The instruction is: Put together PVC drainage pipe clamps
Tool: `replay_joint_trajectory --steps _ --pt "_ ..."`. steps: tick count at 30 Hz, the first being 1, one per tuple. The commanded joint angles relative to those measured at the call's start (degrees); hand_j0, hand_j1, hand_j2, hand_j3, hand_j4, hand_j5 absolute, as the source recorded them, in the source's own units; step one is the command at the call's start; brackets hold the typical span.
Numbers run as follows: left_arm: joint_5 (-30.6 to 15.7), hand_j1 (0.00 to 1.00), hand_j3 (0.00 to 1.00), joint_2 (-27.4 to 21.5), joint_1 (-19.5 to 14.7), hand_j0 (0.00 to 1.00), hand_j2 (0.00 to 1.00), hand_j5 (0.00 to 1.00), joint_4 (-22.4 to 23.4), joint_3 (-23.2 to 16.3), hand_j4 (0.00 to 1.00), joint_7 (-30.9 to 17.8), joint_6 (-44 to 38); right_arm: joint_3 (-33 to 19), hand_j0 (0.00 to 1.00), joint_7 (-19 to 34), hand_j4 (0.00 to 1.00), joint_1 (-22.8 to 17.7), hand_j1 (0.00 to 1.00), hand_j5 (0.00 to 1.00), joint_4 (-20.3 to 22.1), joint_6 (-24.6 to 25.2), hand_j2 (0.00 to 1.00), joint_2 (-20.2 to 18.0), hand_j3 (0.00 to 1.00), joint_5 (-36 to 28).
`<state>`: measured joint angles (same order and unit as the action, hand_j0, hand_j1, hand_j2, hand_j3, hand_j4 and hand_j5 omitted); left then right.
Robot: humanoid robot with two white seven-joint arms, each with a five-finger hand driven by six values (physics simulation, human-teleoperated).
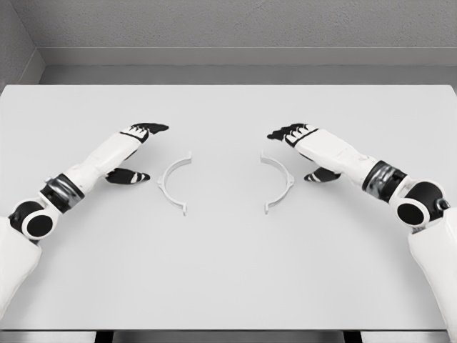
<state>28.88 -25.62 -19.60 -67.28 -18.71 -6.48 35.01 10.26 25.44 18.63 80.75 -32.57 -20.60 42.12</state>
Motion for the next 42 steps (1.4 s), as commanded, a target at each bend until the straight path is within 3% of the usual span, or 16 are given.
replay_joint_trajectory --steps 1,10,42 --pt "-0.67 1.0 1.0 -0.22 -0.09 1.0 1.0 1.0 -0.13 0.07 1.0 -0.03 -0.01 0.11 1.0 -0.04 1.0 -0.09 1.0 1.0 -0.51 0.23 1.0 0.21 1.0 -0.29" --pt "-0.58 1.0 1.0 -0.57 -0.44 1.0 1.0 1.0 -0.92 0.07 1.0 -0.03 -0.01 0.29 1.0 0.05 1.0 0.62 1.0 1.0 -1.73 0.41 1.0 1.26 1.0 0.59" --pt "0.12 1.0 1.0 -0.05 1.58 1.0 1.0 1.0 -5.93 -1.33 1.0 -0.03 -0.01 2.57 1.0 0.4 1.0 0.62 1.0 1.0 -0.24 1.02 1.0 2.75 1.0 0.68"
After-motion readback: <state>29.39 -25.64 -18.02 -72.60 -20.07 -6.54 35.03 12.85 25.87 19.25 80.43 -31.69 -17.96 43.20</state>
